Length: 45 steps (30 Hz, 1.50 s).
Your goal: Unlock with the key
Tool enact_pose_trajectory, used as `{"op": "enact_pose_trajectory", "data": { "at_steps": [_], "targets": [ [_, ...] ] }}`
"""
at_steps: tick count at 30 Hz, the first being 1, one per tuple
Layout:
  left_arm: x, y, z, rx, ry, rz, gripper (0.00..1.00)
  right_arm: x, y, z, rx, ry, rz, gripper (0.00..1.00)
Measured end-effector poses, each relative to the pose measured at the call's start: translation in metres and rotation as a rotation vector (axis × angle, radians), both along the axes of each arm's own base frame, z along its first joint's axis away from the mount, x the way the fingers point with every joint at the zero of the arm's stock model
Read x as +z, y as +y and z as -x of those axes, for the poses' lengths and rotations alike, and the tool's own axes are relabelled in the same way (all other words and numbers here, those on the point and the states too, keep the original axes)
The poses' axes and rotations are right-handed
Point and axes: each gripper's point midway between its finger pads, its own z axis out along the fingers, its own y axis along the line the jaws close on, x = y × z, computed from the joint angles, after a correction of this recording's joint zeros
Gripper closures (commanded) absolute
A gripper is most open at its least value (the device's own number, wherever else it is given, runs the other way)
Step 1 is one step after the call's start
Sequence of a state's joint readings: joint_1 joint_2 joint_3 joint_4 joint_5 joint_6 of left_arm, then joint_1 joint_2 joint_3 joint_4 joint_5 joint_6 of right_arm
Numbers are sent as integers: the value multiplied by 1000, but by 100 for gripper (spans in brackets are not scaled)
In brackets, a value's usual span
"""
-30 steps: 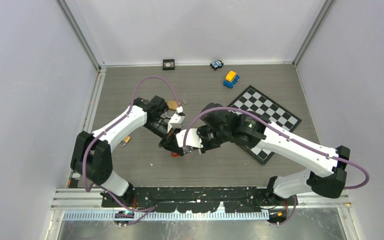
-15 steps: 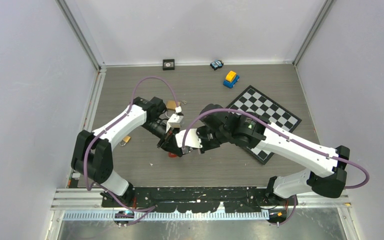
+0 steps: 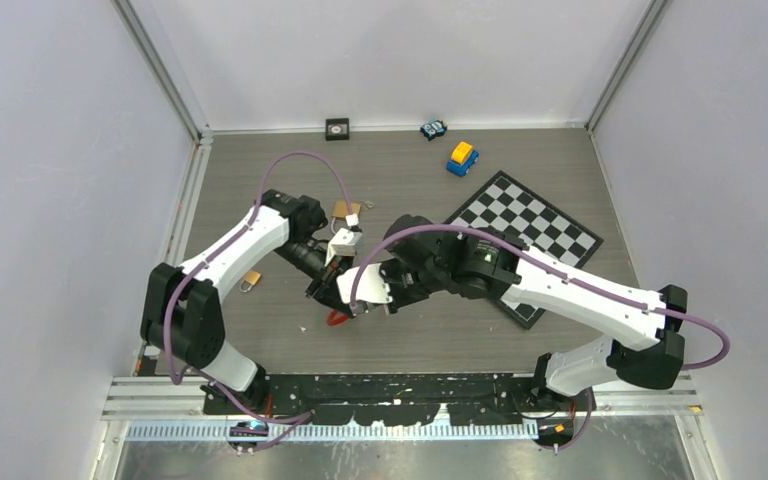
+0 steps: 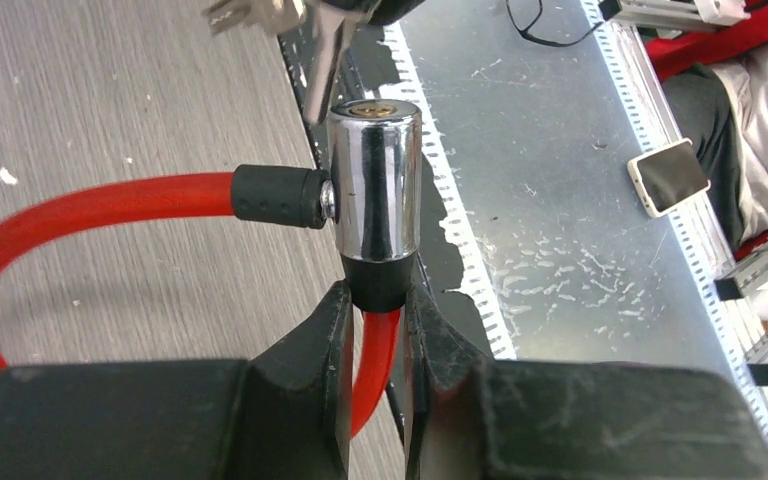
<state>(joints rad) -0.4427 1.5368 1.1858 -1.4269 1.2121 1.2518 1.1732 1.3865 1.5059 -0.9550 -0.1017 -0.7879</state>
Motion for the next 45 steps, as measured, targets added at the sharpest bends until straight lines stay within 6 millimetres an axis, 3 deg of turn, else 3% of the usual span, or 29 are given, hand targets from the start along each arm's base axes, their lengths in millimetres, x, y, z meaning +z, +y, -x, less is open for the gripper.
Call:
{"op": "enact_pose_trajectory", "data": {
  "at_steps": [10, 21, 30, 45],
  "targets": [
    [-4, -3, -15, -75, -108, 86, 100, 0, 2, 1, 1, -26, 9, 99],
    [-4, -1, -15, -74, -109, 85, 100, 10, -1, 9, 38, -51, -10, 99],
    [-4, -1, -16, -75, -108, 82, 100, 4, -1, 15, 77, -80, 21, 99],
    [-4, -1, -16, -75, -109, 82, 100, 5, 0, 9, 68, -140, 37, 99]
  ]
}}
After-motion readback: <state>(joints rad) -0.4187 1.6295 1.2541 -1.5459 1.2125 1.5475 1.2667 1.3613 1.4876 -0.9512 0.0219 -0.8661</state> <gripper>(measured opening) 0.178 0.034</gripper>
